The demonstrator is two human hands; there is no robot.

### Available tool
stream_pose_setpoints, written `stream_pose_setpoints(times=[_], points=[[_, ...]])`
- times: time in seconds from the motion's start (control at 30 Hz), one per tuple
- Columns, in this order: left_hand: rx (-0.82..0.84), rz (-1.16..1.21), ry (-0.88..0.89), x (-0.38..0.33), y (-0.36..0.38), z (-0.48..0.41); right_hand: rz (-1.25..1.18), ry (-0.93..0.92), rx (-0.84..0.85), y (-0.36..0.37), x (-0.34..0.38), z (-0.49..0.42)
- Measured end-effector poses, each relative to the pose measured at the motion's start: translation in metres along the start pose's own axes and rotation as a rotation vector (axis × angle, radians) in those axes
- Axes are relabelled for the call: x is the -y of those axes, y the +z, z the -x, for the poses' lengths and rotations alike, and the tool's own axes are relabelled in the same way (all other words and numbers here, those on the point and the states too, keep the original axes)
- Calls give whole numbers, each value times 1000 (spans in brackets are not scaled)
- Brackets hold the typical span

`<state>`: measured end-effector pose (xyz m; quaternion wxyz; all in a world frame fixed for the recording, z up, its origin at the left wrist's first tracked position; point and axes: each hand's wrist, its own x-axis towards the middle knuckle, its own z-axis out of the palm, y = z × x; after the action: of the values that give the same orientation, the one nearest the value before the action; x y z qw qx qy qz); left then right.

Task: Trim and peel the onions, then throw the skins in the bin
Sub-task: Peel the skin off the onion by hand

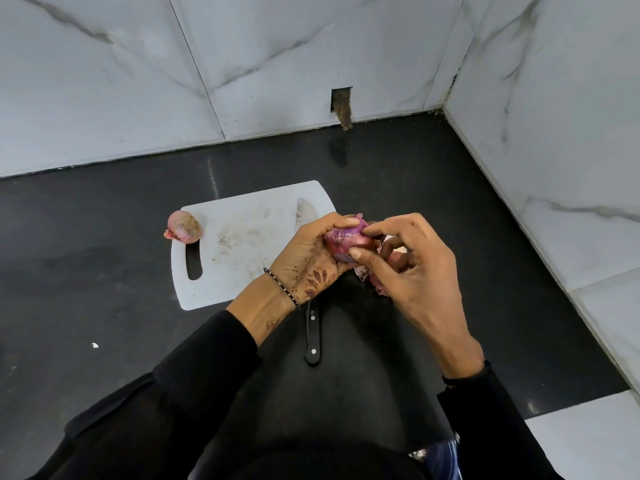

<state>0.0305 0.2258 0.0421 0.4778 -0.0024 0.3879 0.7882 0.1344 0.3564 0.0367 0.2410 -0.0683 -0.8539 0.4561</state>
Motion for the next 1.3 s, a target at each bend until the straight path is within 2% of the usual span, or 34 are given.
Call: stream_pose_setpoints(times=[0.13,0.43,0.63,0.77,0.97,1.3], points=[[23,-5,24,-1,3,3,-8,-18,27,-2,0,-3],[-41,-125,79,-1,4,0,36,-43,83,-1,-1,-7],[-3,-25,50,-5,9,0,-97,47,-33,1,0,-3],[18,-10,22,-5,12,3,-128,24,-22,-2,0,-2],[8,-166,67,-4,7,0,-92,-28,-3,-3,-1,0],[-82,-298,74,-2,3,-7,-104,29,31,-3,-3,-5]])
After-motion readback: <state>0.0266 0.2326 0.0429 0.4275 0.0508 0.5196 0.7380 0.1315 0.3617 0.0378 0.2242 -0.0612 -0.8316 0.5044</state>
